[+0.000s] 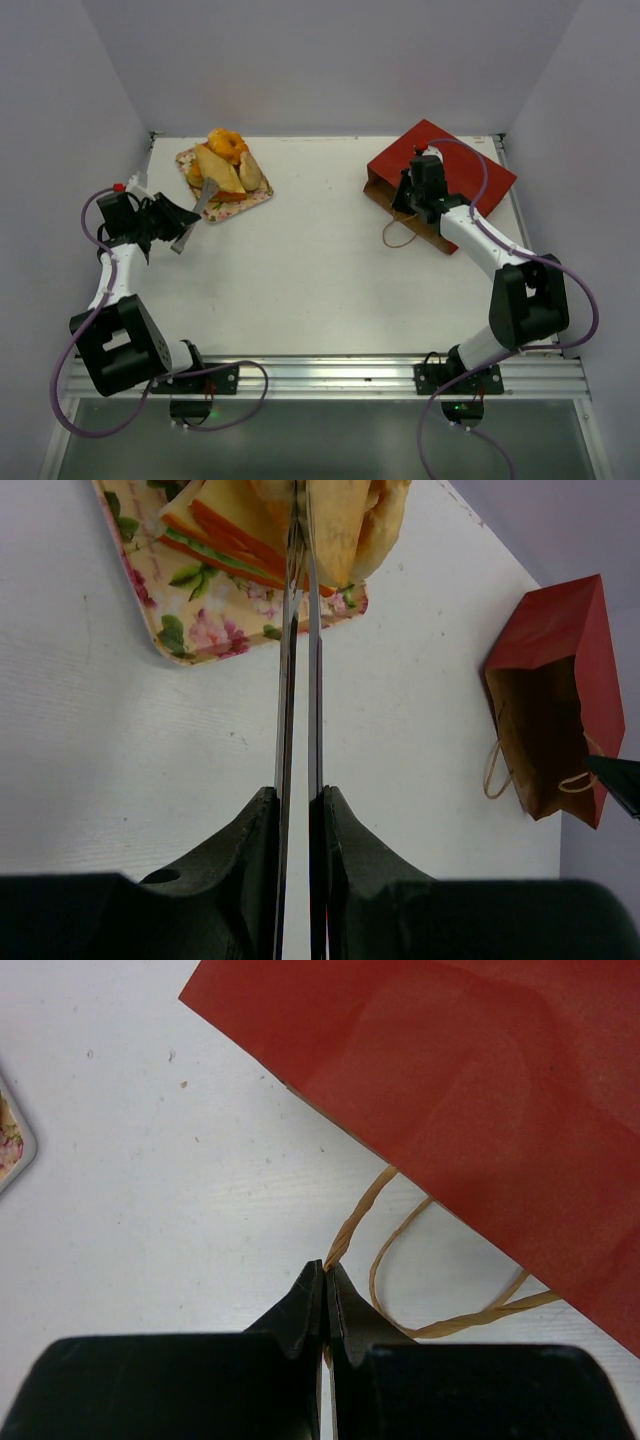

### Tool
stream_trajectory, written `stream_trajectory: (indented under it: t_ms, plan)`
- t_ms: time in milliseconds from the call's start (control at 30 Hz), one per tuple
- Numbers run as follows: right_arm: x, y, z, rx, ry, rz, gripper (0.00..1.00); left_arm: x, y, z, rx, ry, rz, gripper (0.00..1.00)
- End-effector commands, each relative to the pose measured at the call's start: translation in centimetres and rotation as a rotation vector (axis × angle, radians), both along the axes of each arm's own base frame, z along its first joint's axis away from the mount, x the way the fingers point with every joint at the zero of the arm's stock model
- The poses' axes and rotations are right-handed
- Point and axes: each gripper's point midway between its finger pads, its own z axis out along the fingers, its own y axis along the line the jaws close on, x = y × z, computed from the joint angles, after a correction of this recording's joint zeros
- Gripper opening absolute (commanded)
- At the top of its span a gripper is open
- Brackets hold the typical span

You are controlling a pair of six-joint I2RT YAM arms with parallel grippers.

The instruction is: Take the fake bread out of the paper bag

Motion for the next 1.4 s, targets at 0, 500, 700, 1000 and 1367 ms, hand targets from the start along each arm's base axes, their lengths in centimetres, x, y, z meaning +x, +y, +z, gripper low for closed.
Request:
stream_trajectory:
  t_ms: [0,500,700,1000,1367]
  plan:
    - [0.6,0.5,0.8,0.033,-0.035,0.006,0.0,1.5,0.6,2.1,-0.003,-0.08,0.003,0.11]
    - [0.5,0.6,1.2,0.037,-0.039,0.012,0.0,1.6,0.5,2.2,-0.013,-0.084,-0.001,0.38]
    - [0.4,0.5,1.4,0.038,-0.04,0.013,0.0,1.4,0.2,2.6,-0.014,-0.095,-0.013,0.41]
    - [0.1,0.2,1.9,0.031,-0.053,0.004,0.0,0.2,0.6,4.2,0.064,-0.119,0.018,0.43]
    - [-0.5,0.0,1.5,0.012,-0.04,0.015,0.08,-1.7,0.2,6.1,0.135,-0.154,0.007,0.45]
